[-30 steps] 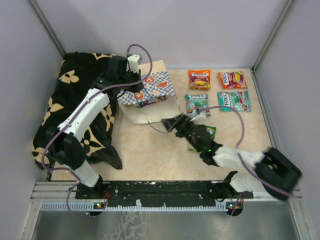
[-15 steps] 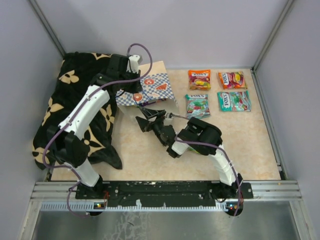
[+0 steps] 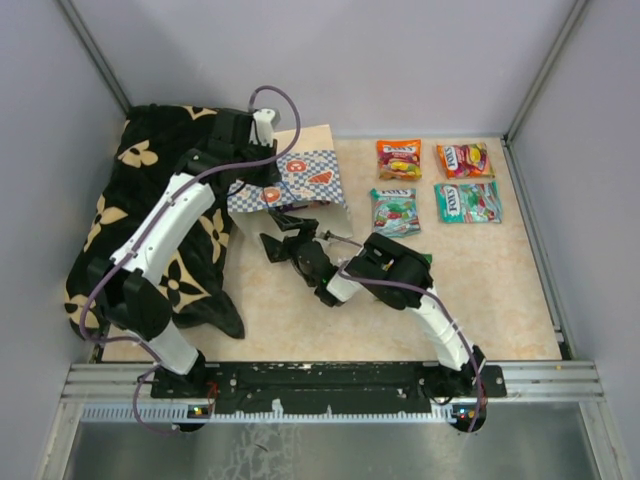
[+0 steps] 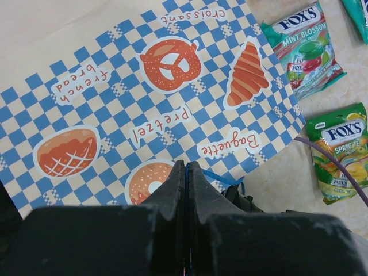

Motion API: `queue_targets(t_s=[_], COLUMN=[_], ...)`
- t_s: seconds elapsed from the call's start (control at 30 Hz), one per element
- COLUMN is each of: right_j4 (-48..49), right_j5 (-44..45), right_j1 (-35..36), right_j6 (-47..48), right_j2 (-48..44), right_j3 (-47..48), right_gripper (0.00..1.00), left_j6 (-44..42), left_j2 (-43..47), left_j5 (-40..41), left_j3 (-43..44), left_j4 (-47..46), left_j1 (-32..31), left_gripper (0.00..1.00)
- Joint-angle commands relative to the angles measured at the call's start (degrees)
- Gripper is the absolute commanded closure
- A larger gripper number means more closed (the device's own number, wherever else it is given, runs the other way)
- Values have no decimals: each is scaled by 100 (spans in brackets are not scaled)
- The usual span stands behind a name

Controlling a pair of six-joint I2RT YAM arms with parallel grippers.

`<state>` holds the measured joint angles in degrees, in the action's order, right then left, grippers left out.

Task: Take the snacks out of the paper bag
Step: Take out the snack from the paper bag.

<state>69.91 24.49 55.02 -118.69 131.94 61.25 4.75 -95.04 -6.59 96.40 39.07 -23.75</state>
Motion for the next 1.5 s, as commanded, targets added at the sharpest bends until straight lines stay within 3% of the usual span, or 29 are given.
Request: queue_targets(t_s=[0.0, 0.27, 0.5, 0.83, 0.97, 1.07, 1.27, 1.47], right_j4=[-796, -1517, -2906, -5001, -5622, -5765, -5803, -5036], right_j5=[255, 69, -22, 301, 473, 608, 763, 893], right_j1=[70, -92, -333, -636, -773, -868, -1000, -1016], right_j6=[-2511, -2929, -3118, -3410, -3459, -3435, -3080, -2700], right_j2=[91, 766, 1506, 2282, 2697, 3022, 3428, 2984], right_j3=[495, 1537, 3117, 5318, 6240, 6803, 7598, 6858], right_gripper=[16, 17, 17, 16, 23, 30, 33, 32], left_j6=[1, 105, 364, 507, 513, 502, 491, 485], left_j2=[295, 801, 1181, 1403, 1402, 1401, 1368, 1335], left_j5=[387, 1034, 282, -79, -208, -273, -286, -268], left_j3=[-81, -399, -697, -907, -949, -992, -1089, -1034], left_j4=[72, 42, -159, -269, -270, -292, -346, -357], left_j1=[-2, -14, -37, -198, -224, -236, -238, -239], left_gripper=[100, 100, 100, 100, 100, 100, 100, 100])
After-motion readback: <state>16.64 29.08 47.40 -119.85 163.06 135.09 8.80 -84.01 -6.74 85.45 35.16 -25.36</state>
